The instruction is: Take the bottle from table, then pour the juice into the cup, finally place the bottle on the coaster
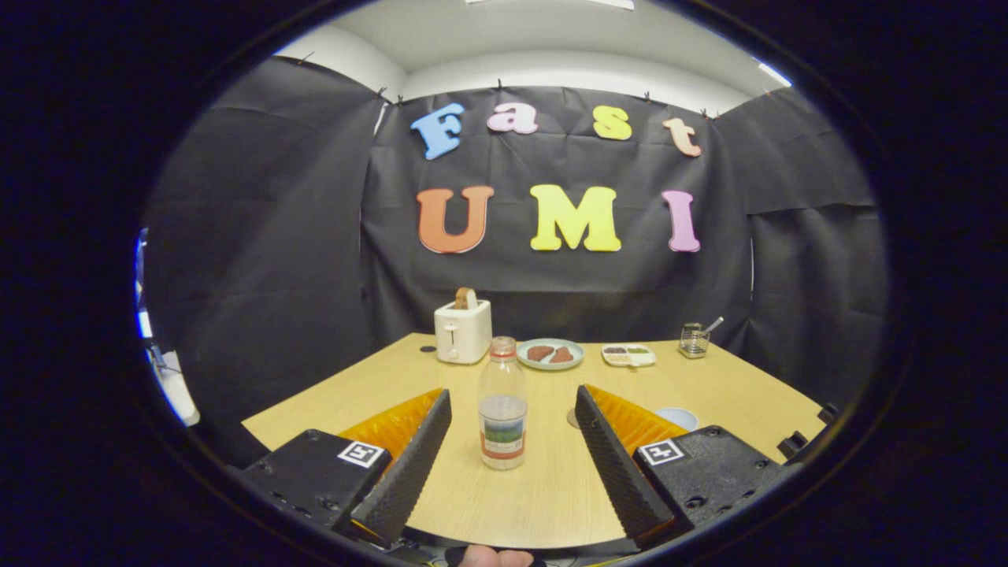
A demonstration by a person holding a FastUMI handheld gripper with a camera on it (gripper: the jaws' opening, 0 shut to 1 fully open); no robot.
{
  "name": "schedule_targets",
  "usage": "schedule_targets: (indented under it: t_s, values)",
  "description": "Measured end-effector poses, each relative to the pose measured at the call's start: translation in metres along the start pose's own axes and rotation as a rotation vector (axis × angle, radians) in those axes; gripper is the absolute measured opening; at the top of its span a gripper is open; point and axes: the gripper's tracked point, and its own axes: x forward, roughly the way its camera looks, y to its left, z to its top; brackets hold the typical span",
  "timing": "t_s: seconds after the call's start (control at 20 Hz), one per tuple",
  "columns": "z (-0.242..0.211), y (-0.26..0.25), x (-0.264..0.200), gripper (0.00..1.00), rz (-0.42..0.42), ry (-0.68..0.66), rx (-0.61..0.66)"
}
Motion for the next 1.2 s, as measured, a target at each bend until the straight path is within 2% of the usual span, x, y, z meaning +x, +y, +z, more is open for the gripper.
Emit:
schedule_targets:
  t_s: [0.3, 0.45, 0.75, 1.0, 1.2]
  values:
    - [-0.061, 0.003, 0.05, 1.0, -0.013, 0.13, 0.01]
    - [-0.078, 0.002, 0.075, 1.0, -0.041, 0.173, 0.0]
    - [-0.083, 0.001, 0.114, 1.0, -0.06, 0.197, -0.024]
    - [-0.069, 0.011, 0.137, 1.0, -0.044, 0.183, -0.029]
    - [-0.072, 0.02, 0.148, 0.9, -0.04, 0.195, -0.031]
